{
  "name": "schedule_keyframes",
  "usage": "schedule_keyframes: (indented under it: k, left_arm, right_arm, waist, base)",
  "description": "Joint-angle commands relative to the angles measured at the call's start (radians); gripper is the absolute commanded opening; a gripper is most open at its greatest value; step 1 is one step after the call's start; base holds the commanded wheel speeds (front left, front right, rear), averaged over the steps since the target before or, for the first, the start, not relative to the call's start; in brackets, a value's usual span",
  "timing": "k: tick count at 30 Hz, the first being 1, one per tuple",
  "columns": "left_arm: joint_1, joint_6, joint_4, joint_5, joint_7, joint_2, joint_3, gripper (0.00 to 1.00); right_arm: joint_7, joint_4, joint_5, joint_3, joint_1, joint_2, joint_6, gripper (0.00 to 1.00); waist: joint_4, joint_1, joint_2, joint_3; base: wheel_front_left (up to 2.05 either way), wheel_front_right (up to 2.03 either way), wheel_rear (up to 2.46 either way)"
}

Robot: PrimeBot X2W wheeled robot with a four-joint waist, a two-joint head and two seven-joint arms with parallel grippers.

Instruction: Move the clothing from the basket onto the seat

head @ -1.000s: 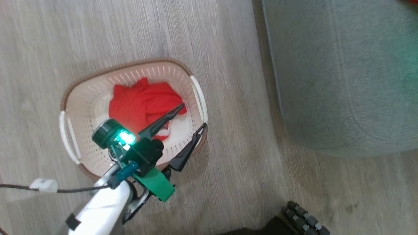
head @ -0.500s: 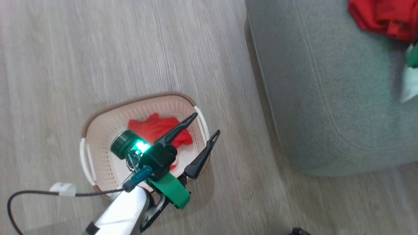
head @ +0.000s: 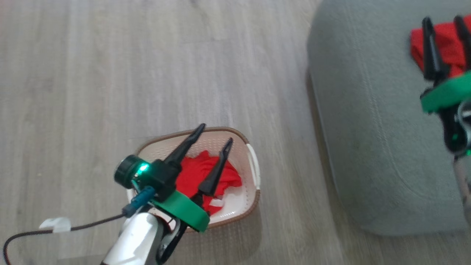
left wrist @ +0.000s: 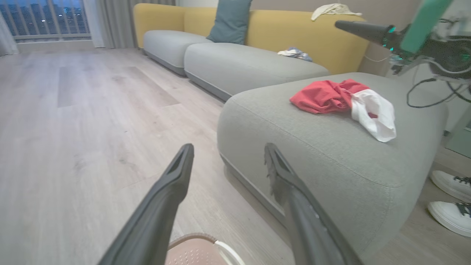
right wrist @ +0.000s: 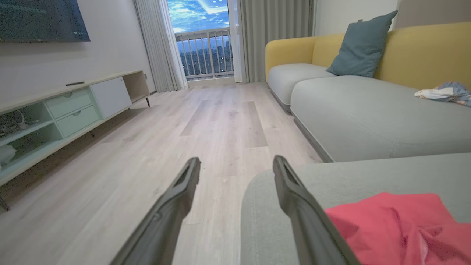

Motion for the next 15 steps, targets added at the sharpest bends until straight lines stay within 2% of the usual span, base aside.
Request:
schedule_keyframes:
  k: [1, 6, 10, 15]
  left_arm:
    - [-0.009, -0.001, -0.037, -0.003, -0.005, -0.007, 0.052, 1.00]
    - [0.008, -0.001, -0.049, 0.000, -0.005, -0.029, 0.133, 1.00]
    - [0.022, 0.002, -0.059, 0.017, -0.005, -0.041, 0.200, 1.00]
    - [0.043, 0.038, -0.074, 0.004, -0.005, -0.046, 0.272, 1.00]
  right_arm:
    - [-0.015, -0.079, 0.025, 0.023, 0.020, -0.026, 0.000, 1.00]
    - [-0.053, -0.256, 0.080, 0.047, 0.161, -0.021, 0.000, 1.00]
    - [-0.070, -0.340, 0.133, 0.021, 0.275, 0.054, 0.000, 1.00]
    - [-0.075, -0.404, 0.093, 0.011, 0.400, 0.149, 0.000, 1.00]
  waist:
    - [0.043, 0.0001, -0.0001, -0.032]
    - [0.109, 0.0001, -0.0001, -0.068]
    - [0.165, 0.0001, -0.0001, -0.095]
    - [0.216, 0.0001, -0.0001, -0.117]
  base:
    - [0.00, 0.00, 0.00]
    - [0.00, 0.00, 0.00]
    - [0.00, 0.00, 0.00]
    - [0.00, 0.00, 0.00]
